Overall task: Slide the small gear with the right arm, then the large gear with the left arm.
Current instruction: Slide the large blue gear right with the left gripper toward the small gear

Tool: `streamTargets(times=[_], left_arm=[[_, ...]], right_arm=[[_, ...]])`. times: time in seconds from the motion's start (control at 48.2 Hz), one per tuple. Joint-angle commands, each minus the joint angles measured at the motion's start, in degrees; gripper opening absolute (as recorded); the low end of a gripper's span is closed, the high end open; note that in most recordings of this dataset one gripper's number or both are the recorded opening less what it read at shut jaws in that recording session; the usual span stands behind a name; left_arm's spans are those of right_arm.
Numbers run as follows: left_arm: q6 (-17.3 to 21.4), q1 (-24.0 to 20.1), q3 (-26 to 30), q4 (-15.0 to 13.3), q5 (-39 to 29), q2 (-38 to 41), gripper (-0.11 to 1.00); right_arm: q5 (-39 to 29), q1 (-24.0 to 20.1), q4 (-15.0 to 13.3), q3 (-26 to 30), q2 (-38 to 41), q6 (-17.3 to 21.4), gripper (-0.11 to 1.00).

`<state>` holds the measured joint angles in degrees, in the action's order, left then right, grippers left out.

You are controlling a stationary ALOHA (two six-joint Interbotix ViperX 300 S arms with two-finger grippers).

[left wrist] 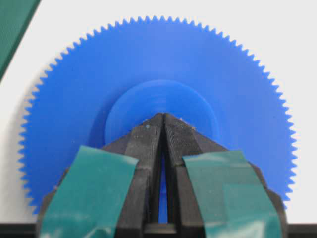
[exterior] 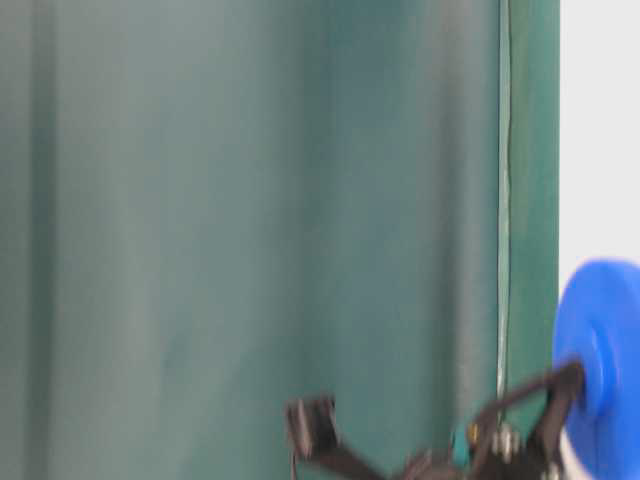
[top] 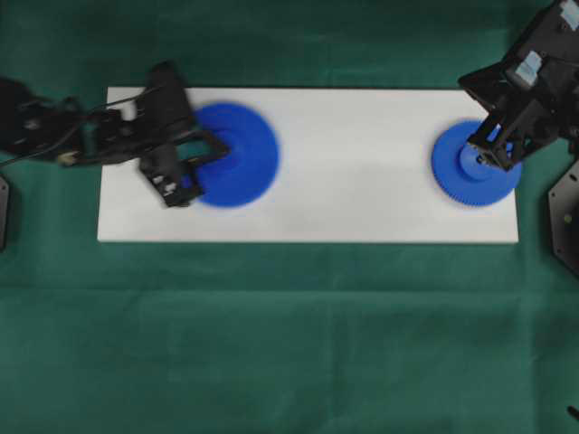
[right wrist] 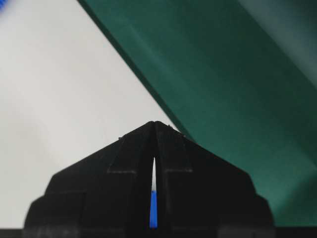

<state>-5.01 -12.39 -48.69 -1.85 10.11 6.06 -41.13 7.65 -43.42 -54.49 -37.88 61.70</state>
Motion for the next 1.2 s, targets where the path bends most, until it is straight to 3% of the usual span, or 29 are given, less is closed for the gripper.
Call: streamTargets(times=[0.0, 0.27, 0.892, 1.183], left_arm=[[-0.18, 2.46, 3.52, -0.09, -2.29, 10.02, 0.0], [-0.18, 3.78, 17.4, -0.09, -4.31, 18.28, 0.0], [0.97, 4.66, 46.05, 0.53, -16.26, 32.61, 0.0], [1.32, 4.31, 43.42, 0.53, -17.31, 31.99, 0.0]], right_arm=[[0.26, -0.35, -0.35, 1.41, 0.18, -0.09, 0.5], [0.26, -0.35, -0.35, 1.41, 0.18, -0.18, 0.5], [1.14, -0.62, -0.44, 1.41, 0.53, -0.7, 0.5], [1.41, -0.7, -0.44, 1.32, 0.53, -0.88, 0.5]])
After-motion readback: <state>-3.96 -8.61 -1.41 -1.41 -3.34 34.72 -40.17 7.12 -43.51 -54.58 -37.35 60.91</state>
